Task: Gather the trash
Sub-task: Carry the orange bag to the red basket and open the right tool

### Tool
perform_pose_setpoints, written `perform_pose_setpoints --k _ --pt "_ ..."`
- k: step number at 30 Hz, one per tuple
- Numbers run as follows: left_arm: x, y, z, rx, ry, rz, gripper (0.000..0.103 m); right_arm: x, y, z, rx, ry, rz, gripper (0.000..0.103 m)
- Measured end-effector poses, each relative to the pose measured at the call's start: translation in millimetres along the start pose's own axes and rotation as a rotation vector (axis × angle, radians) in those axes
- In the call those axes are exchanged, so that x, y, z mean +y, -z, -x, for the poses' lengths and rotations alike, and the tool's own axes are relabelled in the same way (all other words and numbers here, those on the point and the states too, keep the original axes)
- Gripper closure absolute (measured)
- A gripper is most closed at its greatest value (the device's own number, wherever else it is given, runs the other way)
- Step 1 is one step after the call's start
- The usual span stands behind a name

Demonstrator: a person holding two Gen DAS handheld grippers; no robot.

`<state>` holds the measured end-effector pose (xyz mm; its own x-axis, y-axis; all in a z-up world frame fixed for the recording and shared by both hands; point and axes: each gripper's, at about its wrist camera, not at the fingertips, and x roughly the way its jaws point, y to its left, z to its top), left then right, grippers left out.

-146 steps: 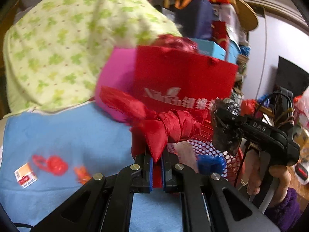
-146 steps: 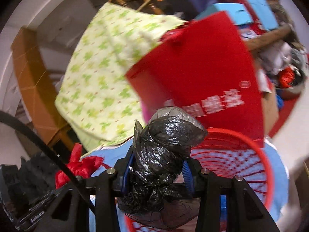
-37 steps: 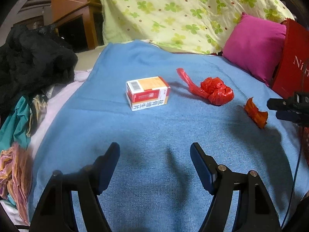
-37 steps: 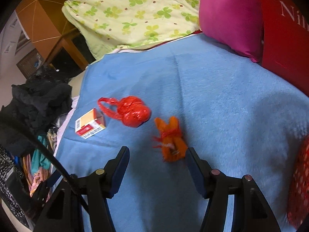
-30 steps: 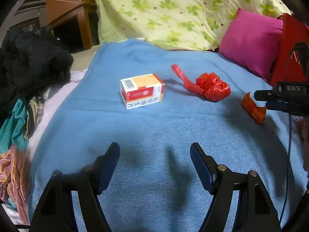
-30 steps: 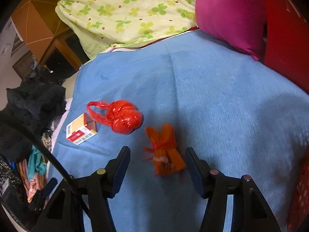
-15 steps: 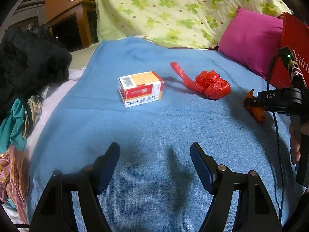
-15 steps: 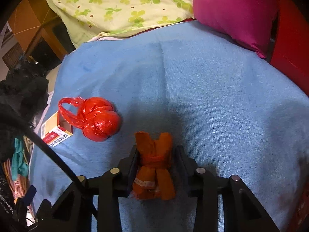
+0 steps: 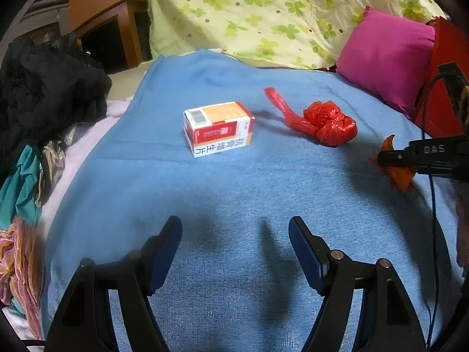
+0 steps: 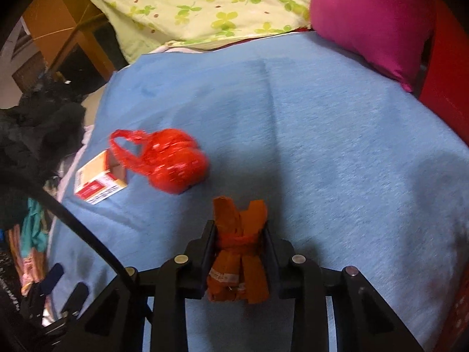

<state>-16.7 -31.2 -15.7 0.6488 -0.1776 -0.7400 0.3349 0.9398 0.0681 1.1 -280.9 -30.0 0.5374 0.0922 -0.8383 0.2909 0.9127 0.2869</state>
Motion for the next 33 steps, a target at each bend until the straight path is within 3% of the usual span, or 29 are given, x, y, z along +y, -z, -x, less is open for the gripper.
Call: perform_pose_setpoints --k 6,18,33 --pt "3.7 1.4 -8.0 0.027 -0.001 0.018 0.027 12.4 11.8 13.4 0.009 -0.11 0.003 0.07" --pt "1.8 5.0 -16.4 0.055 0.007 0.017 0.027 1.5 22.8 38.3 -0.027 -0.122 -0.05 0.07" --pt "1.4 8.5 -19.1 0.073 0.016 0.014 0.027 -4.1 56.9 119.6 -0.273 -0.1 -0.006 0.07"
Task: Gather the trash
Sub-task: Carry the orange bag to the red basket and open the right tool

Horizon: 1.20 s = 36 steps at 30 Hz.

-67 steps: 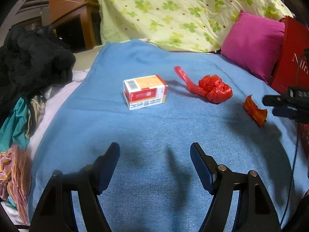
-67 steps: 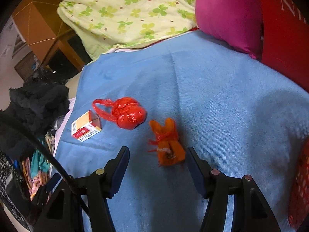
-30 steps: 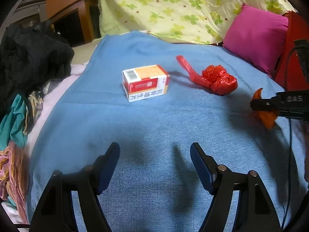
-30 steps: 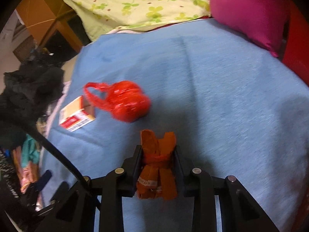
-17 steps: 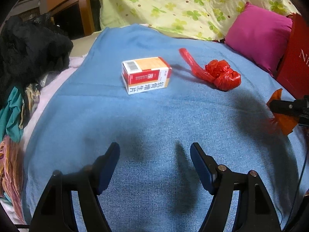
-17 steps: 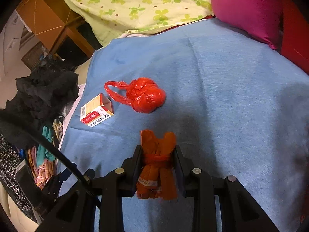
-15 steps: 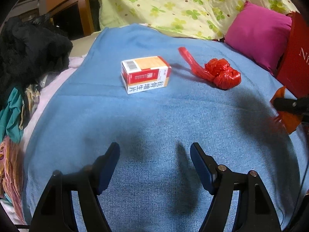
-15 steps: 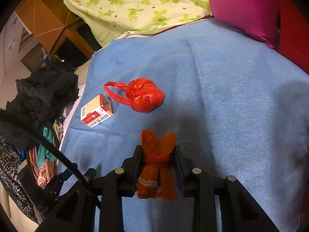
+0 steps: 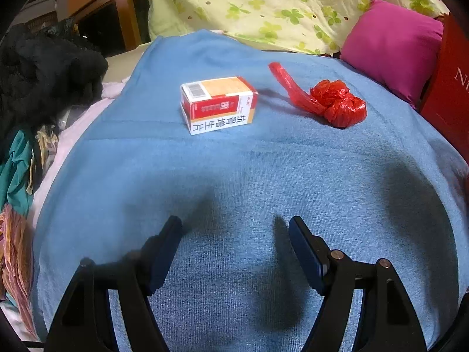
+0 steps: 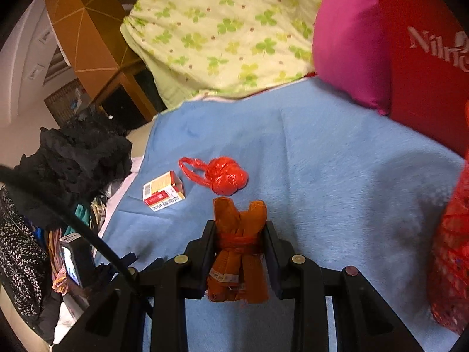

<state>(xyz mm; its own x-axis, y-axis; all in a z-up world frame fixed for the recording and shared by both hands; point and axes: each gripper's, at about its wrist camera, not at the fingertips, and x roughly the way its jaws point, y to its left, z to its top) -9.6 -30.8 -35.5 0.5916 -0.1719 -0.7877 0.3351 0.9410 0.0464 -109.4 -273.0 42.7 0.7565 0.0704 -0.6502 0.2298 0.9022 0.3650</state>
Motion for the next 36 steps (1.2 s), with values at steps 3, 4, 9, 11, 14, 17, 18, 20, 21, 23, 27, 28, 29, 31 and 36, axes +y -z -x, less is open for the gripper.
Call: perform_pose_setpoints --k 3,4,9,11,14,17,18,20,21,23,27,28,29,31,36 --pt "-1.5 0.0 4.6 -0.016 0.009 -0.01 0.027 0.4 1.0 12.0 -0.037 -0.003 0.013 0.07" --pt "-2.5 0.2 7.2 -0.026 0.015 -0.015 0.027 1.2 1.3 14.6 -0.049 0.0 0.02 0.07" --pt "-11.9 4.3 25.4 -0.078 0.058 -0.054 0.027 1.6 3.1 26.7 -0.084 0.004 0.011 0.07" --pt "-17.8 4.7 36.5 -0.105 0.071 -0.066 0.027 2.7 3.0 34.6 -0.107 0.013 0.024 0.07" --pt "-31.7 2.2 58.2 -0.138 0.079 -0.068 0.027 7.1 1.4 52.3 -0.157 0.022 0.06 0.07" --pt "-53.3 -5.9 82.8 -0.162 0.125 -0.065 0.027 4.6 -1.7 73.9 -0.214 0.025 0.069 0.07" --pt "-59.0 -7.9 89.7 -0.167 0.138 -0.064 0.027 2.5 -2.4 81.9 -0.236 0.022 0.067 0.07" --pt "-76.9 -15.9 106.1 -0.183 0.155 -0.075 0.027 -2.3 -4.6 98.4 -0.279 0.029 0.062 0.07" --pt "-86.9 -20.0 114.8 -0.196 0.158 -0.085 0.027 -4.6 -5.5 105.3 -0.295 0.035 0.06 0.07" --pt "-108.3 -27.9 132.7 -0.223 0.16 -0.101 0.027 -12.8 -7.0 121.5 -0.331 0.048 0.052 0.07" --pt "-143.7 -34.1 155.7 -0.261 0.175 -0.138 0.027 -32.0 -9.4 148.2 -0.39 0.069 0.022 0.07" --pt "-153.9 -34.8 160.4 -0.263 0.187 -0.15 0.027 -38.7 -9.9 155.3 -0.407 0.078 0.01 0.07" --pt "-160.6 -35.1 163.0 -0.263 0.198 -0.159 0.027 -44.7 -10.2 161.3 -0.421 0.086 -0.002 0.07" --pt "-178.6 -34.7 168.6 -0.261 0.22 -0.184 0.027 -59.0 -11.0 172.0 -0.445 0.095 -0.036 0.07" --pt "-216.0 -33.0 174.5 -0.259 0.245 -0.238 0.027 -99.0 -12.0 192.9 -0.472 0.123 -0.131 0.07"
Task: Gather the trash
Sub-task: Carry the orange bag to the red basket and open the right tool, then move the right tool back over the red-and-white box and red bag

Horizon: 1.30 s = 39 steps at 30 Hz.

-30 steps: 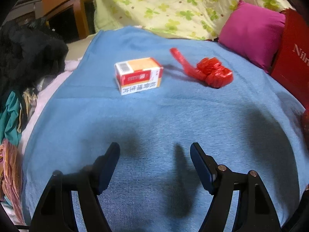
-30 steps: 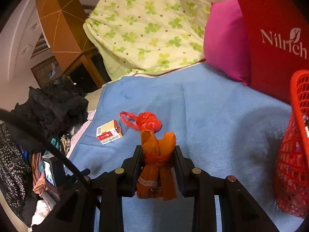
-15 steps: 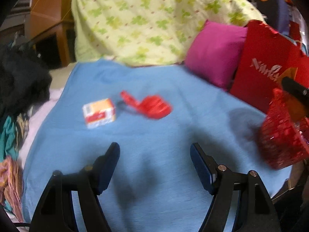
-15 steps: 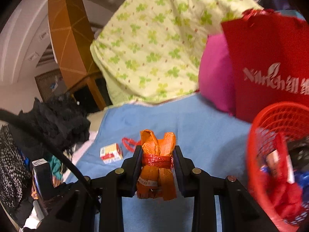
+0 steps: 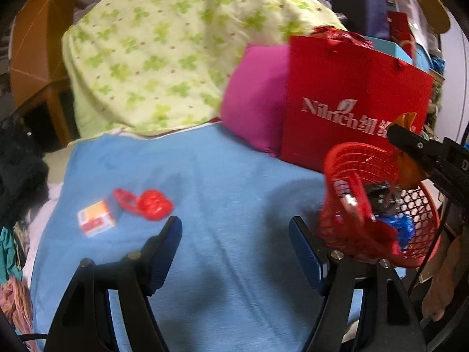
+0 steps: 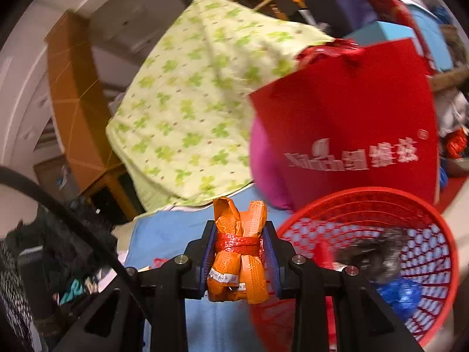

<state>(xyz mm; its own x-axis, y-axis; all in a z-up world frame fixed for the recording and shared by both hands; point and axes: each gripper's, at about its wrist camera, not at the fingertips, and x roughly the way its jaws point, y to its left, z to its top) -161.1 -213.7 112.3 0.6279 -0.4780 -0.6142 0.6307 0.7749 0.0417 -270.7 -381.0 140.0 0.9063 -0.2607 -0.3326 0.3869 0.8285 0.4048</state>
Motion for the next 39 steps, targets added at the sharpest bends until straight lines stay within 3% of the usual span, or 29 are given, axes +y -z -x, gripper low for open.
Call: perform_pose_setpoints --k 7,12,14,15,16,18,25,31,39 --pt "-38.9 -10.6 -4.3 -0.005 0.027 -0.04 0.027 -39.6 -6.3 12.0 -0.007 0.07 -0.051 0.069" --pt "-55.2 -13.6 -8.0 -0.007 0.043 -0.049 0.027 -53.2 -3.8 11.4 0.034 0.106 -0.042 0.068" --pt "-57.6 -12.4 -9.4 -0.005 0.046 -0.046 0.027 -59.3 -3.7 11.3 0.045 0.109 -0.055 0.057" --pt "-57.8 -11.2 -10.5 -0.004 0.047 -0.045 0.027 -60.1 -3.1 11.4 0.037 0.112 -0.064 0.035" --pt "-56.9 -9.3 -11.9 0.0 0.044 -0.043 0.027 -62.2 -3.5 15.2 0.015 0.106 -0.075 0.029" --pt "-53.0 -5.8 -14.6 0.009 0.036 -0.043 0.027 -62.6 -4.7 19.1 -0.011 0.085 -0.075 0.03" --pt "-17.1 7.2 -20.4 0.032 -0.027 0.003 0.027 -36.5 -2.9 16.1 -0.043 0.069 -0.012 0.03" --pt "28.9 20.9 -19.8 0.052 -0.095 0.07 0.027 0.7 3.4 12.7 -0.073 -0.011 0.051 0.03" --pt "94.6 41.4 -10.3 0.06 -0.204 0.172 0.027 59.4 24.1 -6.0 -0.04 -0.119 0.14 0.03"
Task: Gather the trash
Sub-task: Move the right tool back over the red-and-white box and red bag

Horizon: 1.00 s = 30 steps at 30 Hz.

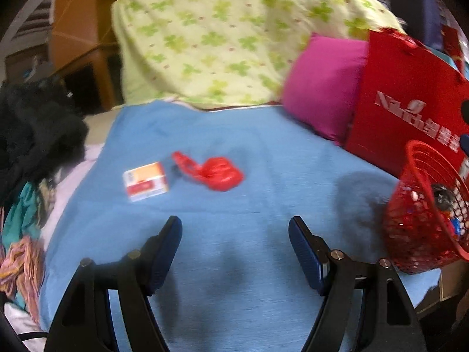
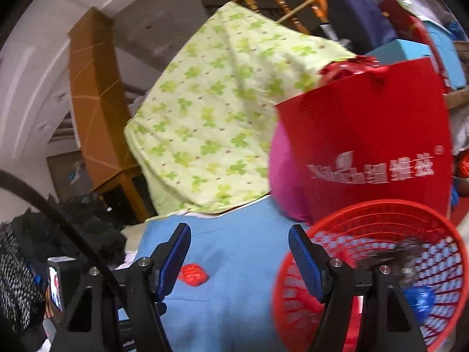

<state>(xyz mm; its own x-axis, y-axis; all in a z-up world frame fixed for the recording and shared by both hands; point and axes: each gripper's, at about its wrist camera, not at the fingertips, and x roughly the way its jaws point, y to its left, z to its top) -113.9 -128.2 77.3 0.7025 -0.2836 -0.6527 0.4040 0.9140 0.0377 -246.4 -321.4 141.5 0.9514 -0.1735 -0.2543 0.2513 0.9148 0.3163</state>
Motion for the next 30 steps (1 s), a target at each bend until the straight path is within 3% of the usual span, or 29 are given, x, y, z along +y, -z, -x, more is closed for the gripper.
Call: perform_pose_setpoints --k 9,17,23,30 --pt "81.7 17.5 -9.7 0.014 -0.118 0.12 0.027 56.0 31.2 -45.5 0.156 -0.083 0.089 0.03" --pt "138.5 38.7 -35.2 0.059 -0.193 0.206 0.027 79.5 59.9 -103.0 0.344 -0.079 0.117 0.03" --pt "162.6 46.4 -57.4 0.086 -0.209 0.233 0.027 82.5 80.1 -158.8 0.499 -0.083 0.061 0.03" --pt "182.4 34.3 -85.1 0.091 -0.196 0.26 0.027 92.1 96.2 -213.0 0.577 -0.078 0.061 0.03"
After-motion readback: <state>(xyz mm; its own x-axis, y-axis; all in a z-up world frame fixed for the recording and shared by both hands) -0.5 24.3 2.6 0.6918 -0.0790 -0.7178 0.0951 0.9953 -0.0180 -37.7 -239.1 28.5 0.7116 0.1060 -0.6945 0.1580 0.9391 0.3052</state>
